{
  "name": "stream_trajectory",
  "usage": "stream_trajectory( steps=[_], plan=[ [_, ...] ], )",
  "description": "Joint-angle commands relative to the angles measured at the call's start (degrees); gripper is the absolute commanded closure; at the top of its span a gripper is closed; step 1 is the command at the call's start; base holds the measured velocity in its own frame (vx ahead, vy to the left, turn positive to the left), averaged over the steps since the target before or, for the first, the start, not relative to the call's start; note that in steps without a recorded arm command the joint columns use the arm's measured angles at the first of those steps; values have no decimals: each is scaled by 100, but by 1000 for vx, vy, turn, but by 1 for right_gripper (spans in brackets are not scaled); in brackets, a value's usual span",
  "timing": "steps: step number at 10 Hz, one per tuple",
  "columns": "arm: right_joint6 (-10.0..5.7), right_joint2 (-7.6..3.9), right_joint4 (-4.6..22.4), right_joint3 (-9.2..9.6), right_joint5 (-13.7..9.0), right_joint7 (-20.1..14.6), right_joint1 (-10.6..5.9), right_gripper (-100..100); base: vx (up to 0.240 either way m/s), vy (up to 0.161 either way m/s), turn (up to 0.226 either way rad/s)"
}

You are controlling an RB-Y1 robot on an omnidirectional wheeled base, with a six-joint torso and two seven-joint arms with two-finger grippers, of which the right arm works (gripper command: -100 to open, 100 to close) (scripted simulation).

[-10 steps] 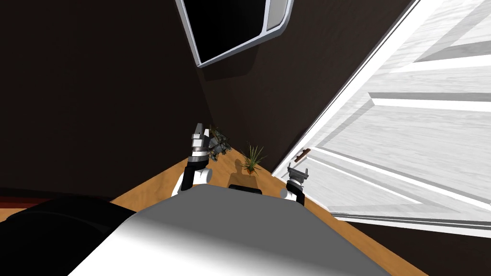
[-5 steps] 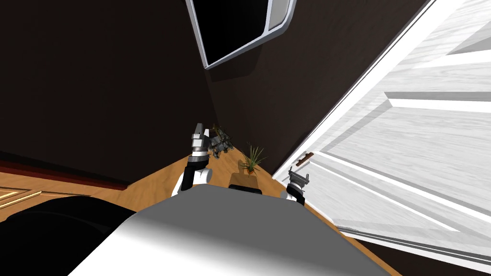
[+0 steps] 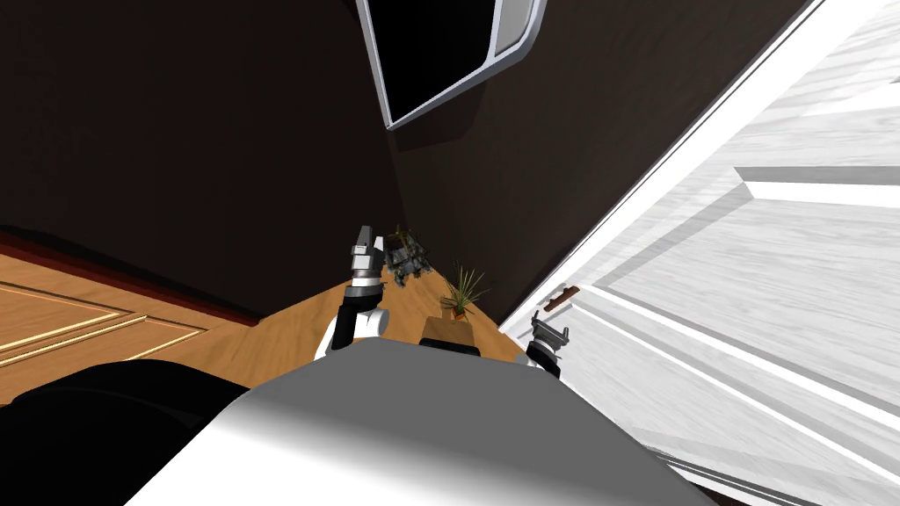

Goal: Pull the door open

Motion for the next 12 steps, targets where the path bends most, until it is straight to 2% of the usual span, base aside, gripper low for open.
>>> stream_trajectory(
  steps=[1,7,8,12],
  plan=[
    [-54,-7,181,-25,-82,-153,-50,-100,-9,-98,142],
    [-227,-10,792,-124,-418,-729,-167,-100,-8,-113,159],
    [-202,-10,717,-117,-381,-650,-156,-100,0,-51,46],
    [-247,-167,1213,-271,-249,-885,-490,-100,-45,28,6]
  ],
)
